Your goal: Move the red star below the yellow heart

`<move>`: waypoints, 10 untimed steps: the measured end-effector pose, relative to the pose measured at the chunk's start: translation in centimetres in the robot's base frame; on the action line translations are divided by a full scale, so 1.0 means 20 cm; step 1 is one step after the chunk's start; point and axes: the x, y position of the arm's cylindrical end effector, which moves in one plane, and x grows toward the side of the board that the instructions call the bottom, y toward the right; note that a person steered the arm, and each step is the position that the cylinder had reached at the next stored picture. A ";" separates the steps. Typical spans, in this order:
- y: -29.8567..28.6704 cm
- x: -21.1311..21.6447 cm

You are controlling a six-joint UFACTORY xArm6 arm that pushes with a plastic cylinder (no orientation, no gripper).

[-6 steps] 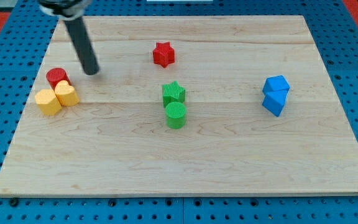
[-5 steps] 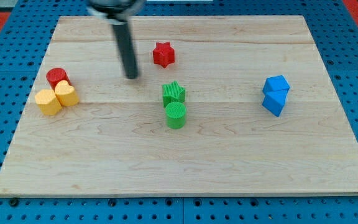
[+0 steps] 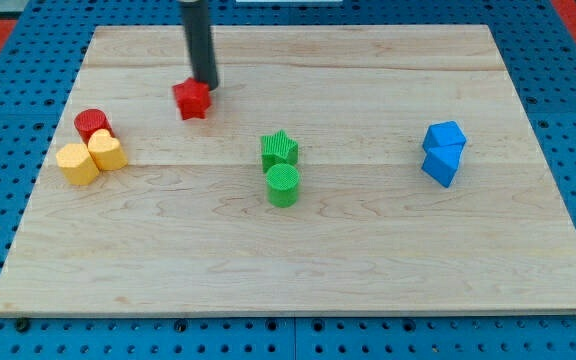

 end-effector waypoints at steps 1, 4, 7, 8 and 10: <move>-0.09 0.10; -0.14 0.35; -0.12 0.67; -0.25 0.82; -0.63 0.77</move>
